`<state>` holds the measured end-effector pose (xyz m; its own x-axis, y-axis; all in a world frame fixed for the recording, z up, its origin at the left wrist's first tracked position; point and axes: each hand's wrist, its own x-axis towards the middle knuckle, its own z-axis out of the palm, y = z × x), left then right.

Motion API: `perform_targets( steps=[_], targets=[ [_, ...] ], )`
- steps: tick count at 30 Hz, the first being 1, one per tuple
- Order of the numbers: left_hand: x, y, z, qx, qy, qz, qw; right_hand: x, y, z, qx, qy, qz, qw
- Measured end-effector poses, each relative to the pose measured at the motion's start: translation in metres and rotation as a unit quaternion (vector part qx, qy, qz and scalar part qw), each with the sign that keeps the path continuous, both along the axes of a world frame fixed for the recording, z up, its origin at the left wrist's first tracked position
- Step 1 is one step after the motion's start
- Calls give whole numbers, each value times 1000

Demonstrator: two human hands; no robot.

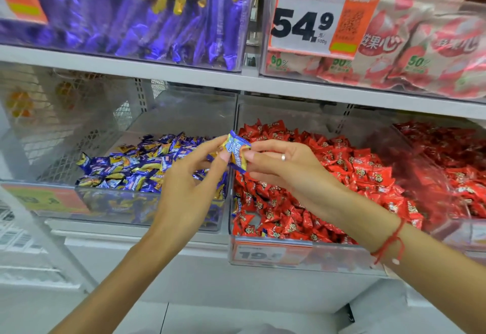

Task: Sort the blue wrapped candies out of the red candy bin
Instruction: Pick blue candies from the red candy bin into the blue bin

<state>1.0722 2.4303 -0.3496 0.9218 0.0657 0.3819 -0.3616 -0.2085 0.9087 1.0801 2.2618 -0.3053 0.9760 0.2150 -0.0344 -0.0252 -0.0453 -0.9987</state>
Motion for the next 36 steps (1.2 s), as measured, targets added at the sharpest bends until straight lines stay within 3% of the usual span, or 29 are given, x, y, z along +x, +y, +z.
perform_targets(
  steps=[5,8,10,12,14,16,18,20,22,24,26,27,31,34,36],
  targets=[
    [-3,0,7,-8,-11,-8,1000,3,10,2,74,44,-3,996],
    [0,2,3,-35,-5,-2,999,4,5,2,49,34,41,997],
    [4,4,-1,-52,3,-1,999,8,-1,0,10,12,52,999],
    [6,8,-5,-55,10,14,998,21,-9,-11,-131,-105,23,986],
    [8,10,-8,-58,12,29,998,37,-16,-30,-351,-259,60,898],
    [9,11,-9,-53,14,39,998,52,-18,-52,-515,-315,177,778],
    [9,10,-9,-50,11,41,998,60,-17,-67,-603,-346,256,672],
    [10,10,-11,-47,3,41,998,61,-13,-71,-672,-382,268,576],
    [11,10,-13,-41,-2,41,998,60,-11,-70,-699,-402,259,531],
    [12,9,-14,-39,-2,41,998,59,-8,-72,-701,-424,245,518],
    [11,7,-12,-42,0,42,998,59,-6,-74,-688,-442,231,527],
    [10,8,-11,-43,1,41,998,59,-9,-75,-675,-434,222,553],
    [9,16,-11,-33,19,38,999,47,-29,-68,-527,-306,191,770],
    [13,22,-14,-22,18,49,998,29,-42,-55,-395,-218,140,882],
    [15,22,-15,-20,19,48,998,18,-47,-47,-321,-140,100,931]
  ],
)
